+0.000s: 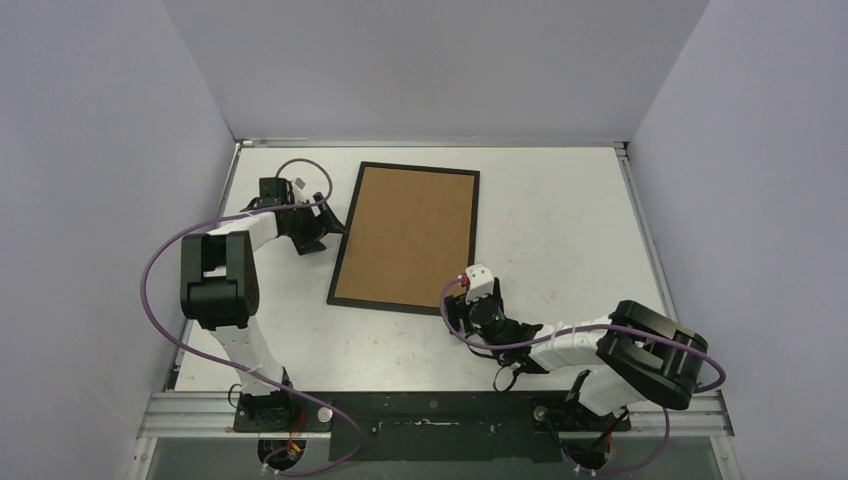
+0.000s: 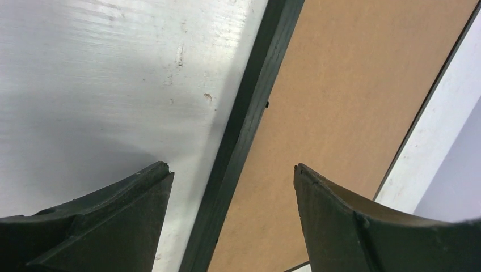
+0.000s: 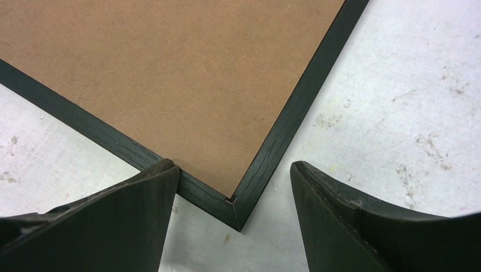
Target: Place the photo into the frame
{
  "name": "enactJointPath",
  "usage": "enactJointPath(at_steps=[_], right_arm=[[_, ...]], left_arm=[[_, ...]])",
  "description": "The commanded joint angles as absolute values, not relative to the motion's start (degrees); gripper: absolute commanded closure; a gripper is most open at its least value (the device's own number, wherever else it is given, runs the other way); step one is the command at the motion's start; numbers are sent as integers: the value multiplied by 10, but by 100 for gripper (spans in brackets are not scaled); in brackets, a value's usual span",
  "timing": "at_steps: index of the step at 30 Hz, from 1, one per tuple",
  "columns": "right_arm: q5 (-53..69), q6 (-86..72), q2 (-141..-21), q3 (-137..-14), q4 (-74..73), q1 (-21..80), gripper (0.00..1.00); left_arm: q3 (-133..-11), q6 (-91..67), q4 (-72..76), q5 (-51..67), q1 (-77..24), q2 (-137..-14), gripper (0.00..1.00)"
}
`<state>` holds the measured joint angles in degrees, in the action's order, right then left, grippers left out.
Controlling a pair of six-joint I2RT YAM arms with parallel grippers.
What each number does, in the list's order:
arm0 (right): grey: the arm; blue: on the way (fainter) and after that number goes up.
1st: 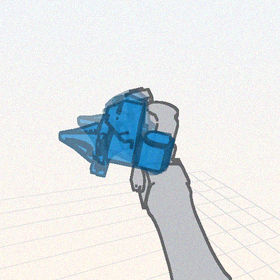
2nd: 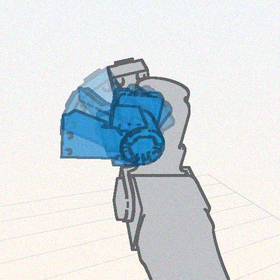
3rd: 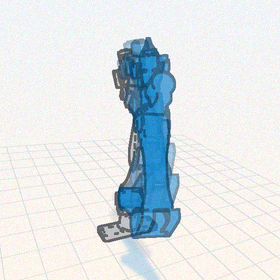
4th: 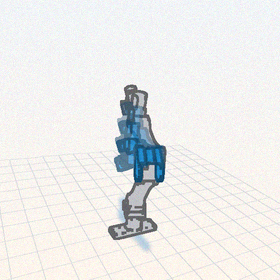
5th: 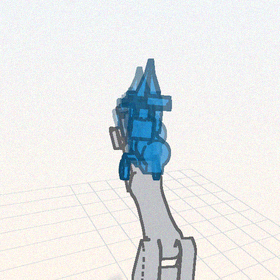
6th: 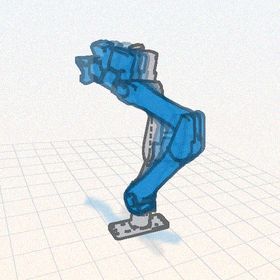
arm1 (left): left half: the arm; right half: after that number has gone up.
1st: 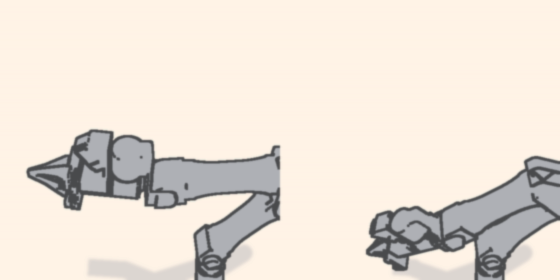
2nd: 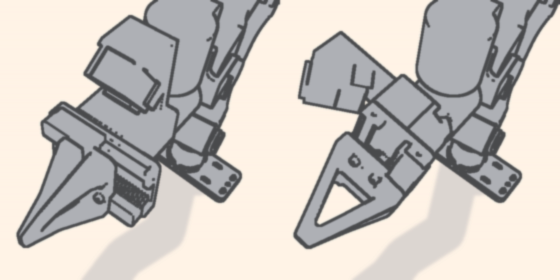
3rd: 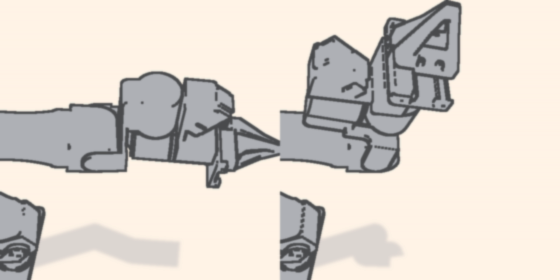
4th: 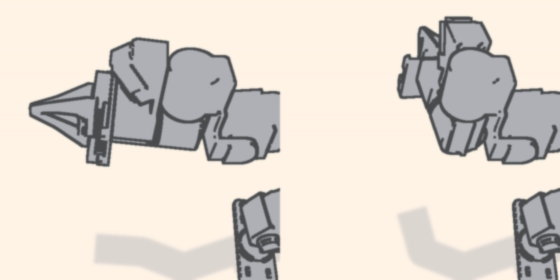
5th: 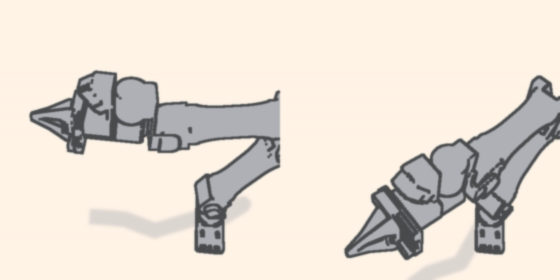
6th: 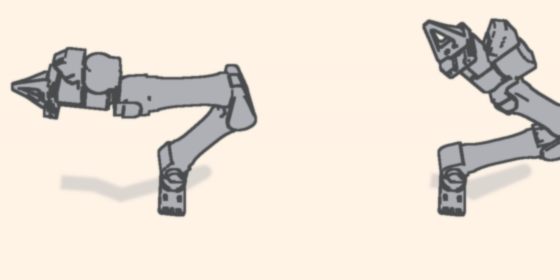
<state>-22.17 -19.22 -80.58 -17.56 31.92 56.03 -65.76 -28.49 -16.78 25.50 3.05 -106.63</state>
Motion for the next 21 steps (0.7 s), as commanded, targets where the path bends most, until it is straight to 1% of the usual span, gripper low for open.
enactJointPath(at_steps=[1, 8, 11, 17, 21], right_arm=[[-278, -147, -853, -182, 333, 577, 28], [-355, -79, -922, -209, 380, 620, 32], [-381, -54, -949, -221, 403, 627, 36], [-393, -31, -994, -239, 450, 634, 50], [-396, -42, -1018, -251, 478, 635, 63]], left_arm=[[-649, -296, -138, 296, 28, -1085, 23], [-647, -272, -175, 283, 28, -1090, 28], [-648, -270, -183, 289, 28, -1095, 31], [-640, -273, -181, 329, 28, -1099, 40], [-639, -269, -193, 340, 28, -1099, 46]])
